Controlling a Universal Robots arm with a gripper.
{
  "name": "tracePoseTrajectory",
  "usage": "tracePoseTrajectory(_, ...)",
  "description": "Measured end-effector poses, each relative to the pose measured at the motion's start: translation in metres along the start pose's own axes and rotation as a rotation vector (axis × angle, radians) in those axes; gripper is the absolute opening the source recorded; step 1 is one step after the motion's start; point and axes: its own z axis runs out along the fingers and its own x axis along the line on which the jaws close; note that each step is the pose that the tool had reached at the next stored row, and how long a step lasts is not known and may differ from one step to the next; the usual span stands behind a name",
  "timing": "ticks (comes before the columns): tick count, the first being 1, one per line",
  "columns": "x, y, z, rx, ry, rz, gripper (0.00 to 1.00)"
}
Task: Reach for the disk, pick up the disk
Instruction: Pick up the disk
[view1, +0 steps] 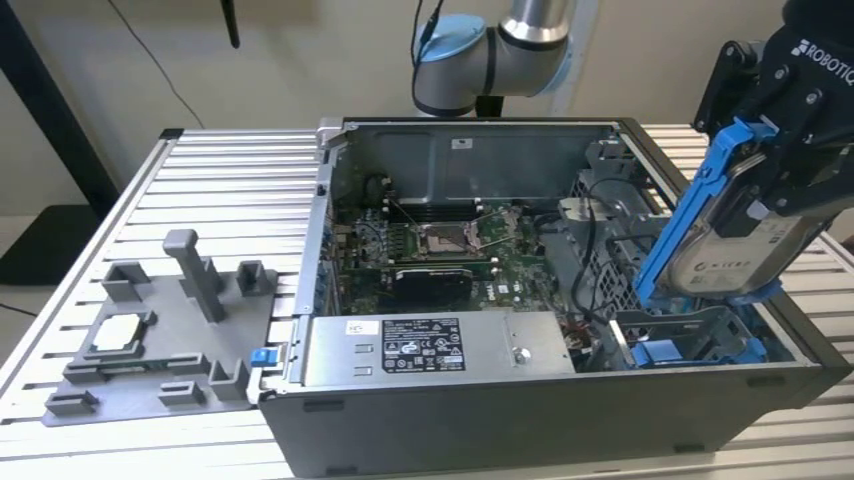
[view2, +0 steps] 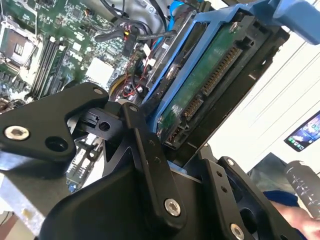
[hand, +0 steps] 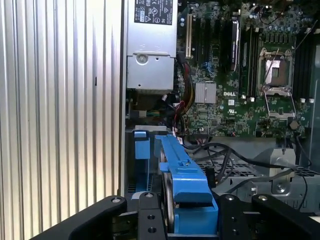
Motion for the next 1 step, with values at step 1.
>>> tracePoseTrajectory(1,0.0000,0.0000,0.0000,0.0001,0.0000,0.000,0.00)
